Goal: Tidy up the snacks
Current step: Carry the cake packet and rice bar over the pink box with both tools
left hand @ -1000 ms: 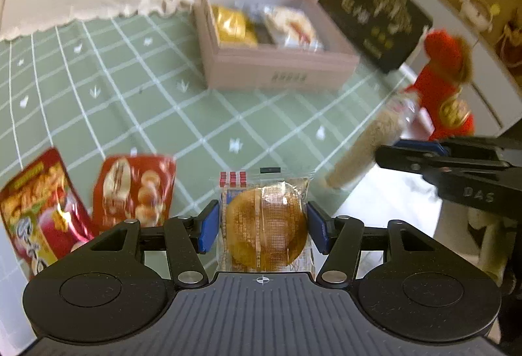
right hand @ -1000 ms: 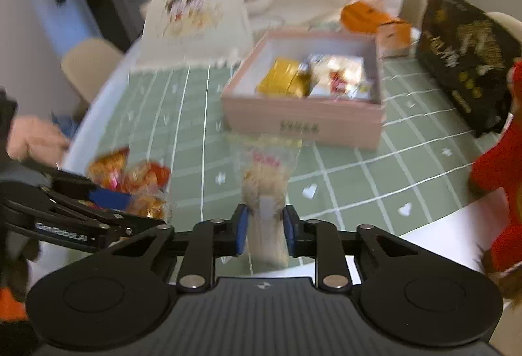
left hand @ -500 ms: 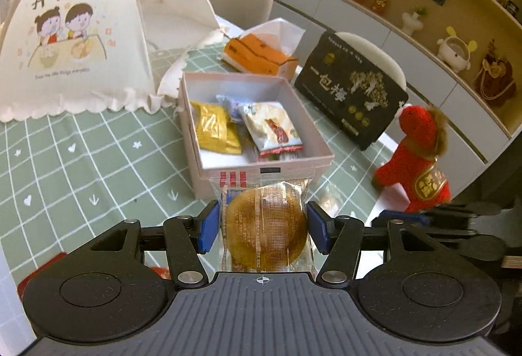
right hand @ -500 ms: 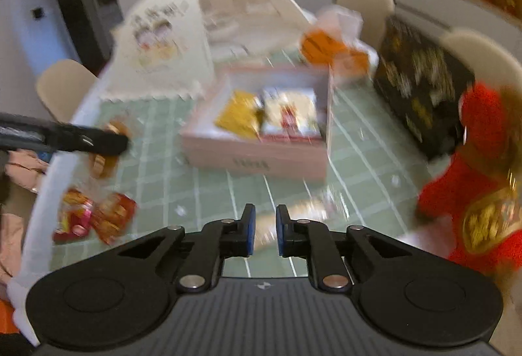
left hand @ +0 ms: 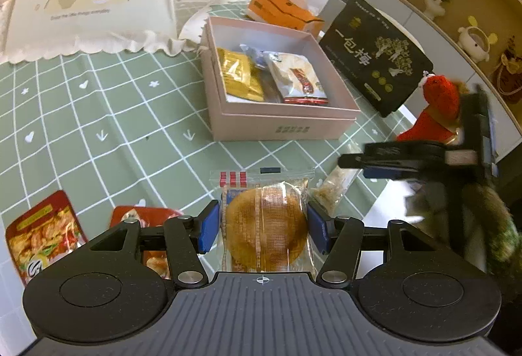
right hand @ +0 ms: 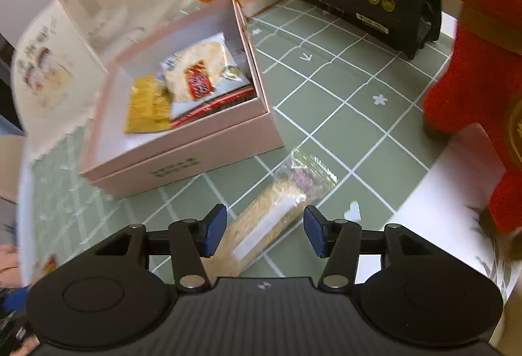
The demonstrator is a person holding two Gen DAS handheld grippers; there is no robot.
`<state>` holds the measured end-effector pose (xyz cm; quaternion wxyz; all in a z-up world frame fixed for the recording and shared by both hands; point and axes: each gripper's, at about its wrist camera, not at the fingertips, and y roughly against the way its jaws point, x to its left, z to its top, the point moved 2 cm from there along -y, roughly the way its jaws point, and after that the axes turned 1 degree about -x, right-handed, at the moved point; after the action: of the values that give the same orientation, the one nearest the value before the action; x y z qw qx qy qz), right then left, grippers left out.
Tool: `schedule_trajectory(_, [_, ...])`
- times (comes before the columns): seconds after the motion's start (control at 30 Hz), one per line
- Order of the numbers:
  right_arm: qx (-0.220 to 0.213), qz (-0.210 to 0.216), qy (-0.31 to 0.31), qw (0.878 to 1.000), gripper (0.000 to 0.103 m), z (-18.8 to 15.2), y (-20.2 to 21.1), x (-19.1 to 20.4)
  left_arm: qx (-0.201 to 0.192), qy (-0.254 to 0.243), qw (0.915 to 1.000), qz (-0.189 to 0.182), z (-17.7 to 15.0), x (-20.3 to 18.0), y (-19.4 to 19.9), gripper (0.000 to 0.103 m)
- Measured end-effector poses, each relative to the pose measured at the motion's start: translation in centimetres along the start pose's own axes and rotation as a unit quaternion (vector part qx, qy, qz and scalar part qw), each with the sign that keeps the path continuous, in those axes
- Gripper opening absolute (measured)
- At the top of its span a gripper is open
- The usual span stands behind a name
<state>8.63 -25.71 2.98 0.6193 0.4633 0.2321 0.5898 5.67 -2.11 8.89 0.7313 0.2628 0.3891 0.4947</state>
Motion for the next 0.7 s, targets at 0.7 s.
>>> schedule_trajectory(0.7, [0.022,0.059,0.198,0.978,0.029,-4.6,2.9,3.4,0.023,-0.007,0.9996,0.013,-0.5,-0.1,-0.7,0.062])
